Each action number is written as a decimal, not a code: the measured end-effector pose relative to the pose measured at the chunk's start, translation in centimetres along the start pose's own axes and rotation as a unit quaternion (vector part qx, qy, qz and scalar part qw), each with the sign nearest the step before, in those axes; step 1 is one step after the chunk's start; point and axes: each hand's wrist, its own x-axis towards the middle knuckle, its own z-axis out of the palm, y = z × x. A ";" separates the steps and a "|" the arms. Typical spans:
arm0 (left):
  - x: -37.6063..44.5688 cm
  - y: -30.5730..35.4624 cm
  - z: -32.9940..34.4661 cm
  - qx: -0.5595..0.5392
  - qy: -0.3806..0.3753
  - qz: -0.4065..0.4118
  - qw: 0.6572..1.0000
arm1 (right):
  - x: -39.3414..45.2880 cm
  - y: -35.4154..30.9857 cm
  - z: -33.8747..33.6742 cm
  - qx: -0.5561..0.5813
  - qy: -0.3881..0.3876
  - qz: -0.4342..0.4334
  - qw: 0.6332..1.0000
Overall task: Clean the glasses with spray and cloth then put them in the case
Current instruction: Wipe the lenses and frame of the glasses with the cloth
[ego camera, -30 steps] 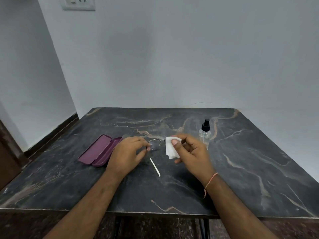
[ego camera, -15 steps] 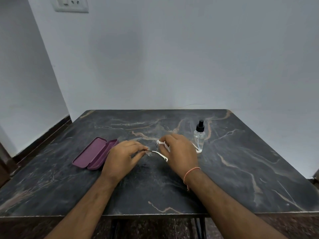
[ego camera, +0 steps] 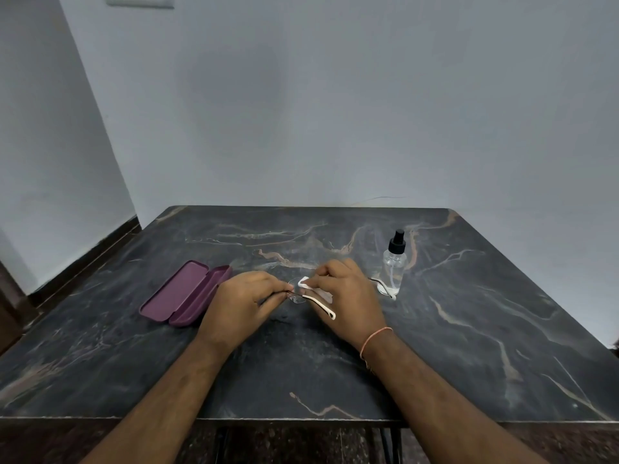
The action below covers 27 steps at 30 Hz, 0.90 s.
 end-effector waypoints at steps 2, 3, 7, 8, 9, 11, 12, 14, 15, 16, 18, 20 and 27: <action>0.0 0.0 0.1 -0.002 -0.004 0.003 1.000 | 0.0 0.2 0.1 0.014 -0.021 -0.014 1.000; 0.0 -0.1 0.1 -0.001 -0.003 0.002 1.000 | 0.0 0.2 0.1 0.025 -0.033 -0.022 0.999; 0.0 0.0 -0.1 -0.001 0.009 -0.002 1.000 | -0.2 -0.3 -0.2 0.049 -0.044 -0.018 0.998; 0.0 0.0 -0.1 -0.003 0.014 -0.003 1.000 | -0.2 -0.4 -0.2 0.046 -0.038 -0.007 0.998; 0.0 0.0 -0.1 -0.004 0.019 -0.004 1.000 | -0.2 -0.4 -0.3 0.041 -0.031 0.003 0.999; 0.1 0.1 -0.2 -0.006 0.026 -0.004 1.000 | -0.2 -0.4 -0.3 0.023 -0.013 0.015 1.000; 0.1 0.2 -0.2 -0.005 0.027 -0.001 1.000 | -0.1 -0.5 -0.2 0.011 -0.003 0.020 1.000; 0.1 0.2 -0.1 -0.001 0.026 0.004 1.000 | 0.0 -0.5 -0.1 -0.005 0.014 0.026 1.000; 0.1 0.2 -0.1 0.000 0.025 0.005 1.000 | 0.0 -0.5 0.0 -0.007 0.015 0.022 1.000; 0.0 0.1 -0.1 0.001 0.024 0.006 1.000 | 0.1 -0.4 0.0 -0.002 0.009 0.013 1.000; -0.1 0.0 -0.1 0.005 0.022 0.006 1.000 | 0.0 -0.5 -0.3 0.016 -0.017 -0.007 1.000; -0.1 0.0 -0.1 0.011 0.021 0.003 1.000 | 0.0 -0.5 -0.5 0.027 -0.032 -0.011 0.999; 0.0 0.3 -0.1 -0.001 0.027 0.007 1.000 | 0.0 -0.4 0.0 -0.019 0.030 0.047 0.998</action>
